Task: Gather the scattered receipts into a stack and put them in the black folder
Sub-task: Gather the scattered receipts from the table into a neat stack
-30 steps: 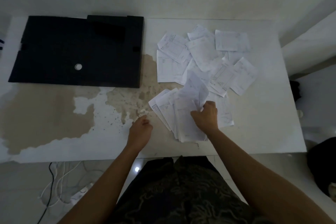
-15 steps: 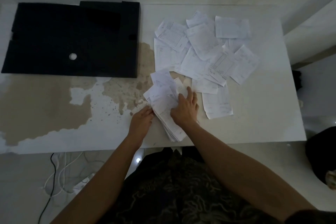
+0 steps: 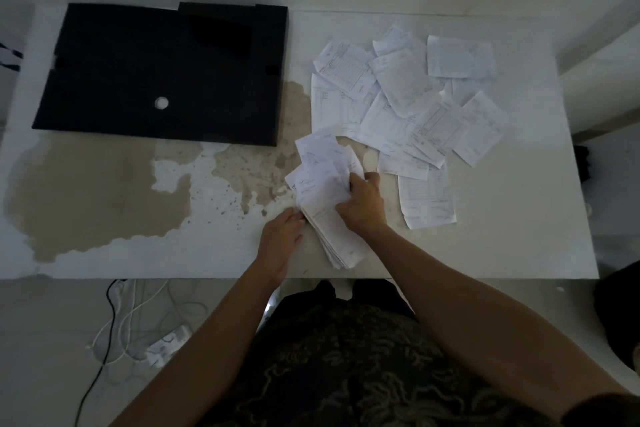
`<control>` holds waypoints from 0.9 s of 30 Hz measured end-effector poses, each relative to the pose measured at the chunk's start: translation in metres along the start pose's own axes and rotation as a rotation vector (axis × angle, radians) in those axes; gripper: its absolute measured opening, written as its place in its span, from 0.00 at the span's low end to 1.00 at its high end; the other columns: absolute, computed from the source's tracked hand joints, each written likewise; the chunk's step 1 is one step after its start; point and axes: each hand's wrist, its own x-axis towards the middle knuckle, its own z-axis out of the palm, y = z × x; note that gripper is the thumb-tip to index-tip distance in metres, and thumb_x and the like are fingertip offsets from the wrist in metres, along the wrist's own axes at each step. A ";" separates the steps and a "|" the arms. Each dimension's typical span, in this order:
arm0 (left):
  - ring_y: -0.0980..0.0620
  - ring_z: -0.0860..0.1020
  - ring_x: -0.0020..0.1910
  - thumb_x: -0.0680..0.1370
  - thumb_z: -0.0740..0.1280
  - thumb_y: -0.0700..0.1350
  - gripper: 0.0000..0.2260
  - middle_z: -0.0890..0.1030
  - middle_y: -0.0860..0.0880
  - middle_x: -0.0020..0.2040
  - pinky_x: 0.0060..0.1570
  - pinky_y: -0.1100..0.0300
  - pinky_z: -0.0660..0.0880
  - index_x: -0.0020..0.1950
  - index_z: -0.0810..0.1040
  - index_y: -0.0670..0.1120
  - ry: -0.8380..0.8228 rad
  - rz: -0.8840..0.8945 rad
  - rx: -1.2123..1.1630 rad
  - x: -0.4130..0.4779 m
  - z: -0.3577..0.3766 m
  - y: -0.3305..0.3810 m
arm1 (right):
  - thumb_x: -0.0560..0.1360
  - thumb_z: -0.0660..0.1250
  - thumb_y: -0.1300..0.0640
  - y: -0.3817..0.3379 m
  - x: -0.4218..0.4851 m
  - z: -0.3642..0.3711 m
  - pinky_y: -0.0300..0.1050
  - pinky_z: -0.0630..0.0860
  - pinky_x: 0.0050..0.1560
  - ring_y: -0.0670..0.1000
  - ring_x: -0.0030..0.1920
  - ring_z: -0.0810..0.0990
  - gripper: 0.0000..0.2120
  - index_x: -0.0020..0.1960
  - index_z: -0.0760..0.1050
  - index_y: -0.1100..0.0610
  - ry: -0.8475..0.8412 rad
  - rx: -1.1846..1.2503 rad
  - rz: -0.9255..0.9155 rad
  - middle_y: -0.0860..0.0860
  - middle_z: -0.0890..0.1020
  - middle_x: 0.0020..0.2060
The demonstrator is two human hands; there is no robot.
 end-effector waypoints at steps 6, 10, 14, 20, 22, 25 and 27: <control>0.49 0.77 0.59 0.78 0.64 0.41 0.14 0.80 0.47 0.58 0.60 0.53 0.73 0.63 0.74 0.47 0.046 -0.088 -0.173 -0.001 -0.006 0.006 | 0.69 0.74 0.59 0.002 -0.001 -0.017 0.47 0.76 0.50 0.53 0.52 0.80 0.21 0.61 0.77 0.57 -0.207 0.384 0.055 0.52 0.82 0.52; 0.52 0.78 0.59 0.79 0.62 0.51 0.15 0.81 0.52 0.59 0.62 0.53 0.72 0.65 0.76 0.51 -0.094 -0.044 -0.097 -0.010 -0.010 0.024 | 0.69 0.75 0.62 0.004 -0.005 -0.041 0.55 0.81 0.55 0.58 0.56 0.82 0.21 0.62 0.77 0.57 -0.304 0.896 0.179 0.55 0.83 0.55; 0.48 0.80 0.58 0.78 0.65 0.50 0.16 0.82 0.47 0.60 0.59 0.51 0.76 0.64 0.77 0.47 -0.288 0.040 -0.072 -0.018 0.007 0.054 | 0.71 0.73 0.61 -0.011 -0.009 -0.058 0.55 0.81 0.55 0.58 0.57 0.82 0.21 0.63 0.77 0.55 -0.380 0.898 0.097 0.54 0.82 0.58; 0.48 0.82 0.55 0.74 0.71 0.46 0.17 0.83 0.48 0.57 0.58 0.49 0.77 0.63 0.78 0.46 -0.260 0.104 0.056 -0.016 0.028 0.082 | 0.76 0.64 0.43 -0.028 -0.003 -0.085 0.58 0.79 0.59 0.54 0.53 0.84 0.17 0.53 0.81 0.55 -0.107 0.857 0.165 0.52 0.86 0.50; 0.48 0.82 0.55 0.75 0.70 0.46 0.17 0.83 0.48 0.57 0.59 0.49 0.77 0.63 0.78 0.46 -0.265 0.106 0.046 -0.016 0.029 0.085 | 0.77 0.62 0.43 -0.029 -0.002 -0.094 0.52 0.79 0.55 0.53 0.48 0.83 0.18 0.46 0.80 0.58 0.010 0.678 0.107 0.53 0.85 0.45; 0.48 0.82 0.55 0.75 0.70 0.47 0.17 0.83 0.48 0.57 0.58 0.49 0.77 0.63 0.78 0.46 -0.276 0.106 0.028 -0.015 0.030 0.087 | 0.81 0.59 0.48 -0.029 -0.002 -0.105 0.48 0.70 0.44 0.51 0.39 0.74 0.18 0.38 0.71 0.58 0.028 0.542 0.026 0.54 0.75 0.36; 0.49 0.83 0.54 0.75 0.70 0.48 0.17 0.84 0.48 0.57 0.57 0.50 0.78 0.63 0.78 0.46 -0.274 0.109 0.019 -0.014 0.031 0.087 | 0.81 0.58 0.47 -0.028 0.001 -0.112 0.47 0.68 0.42 0.52 0.39 0.71 0.18 0.39 0.70 0.58 -0.012 0.439 -0.007 0.56 0.71 0.36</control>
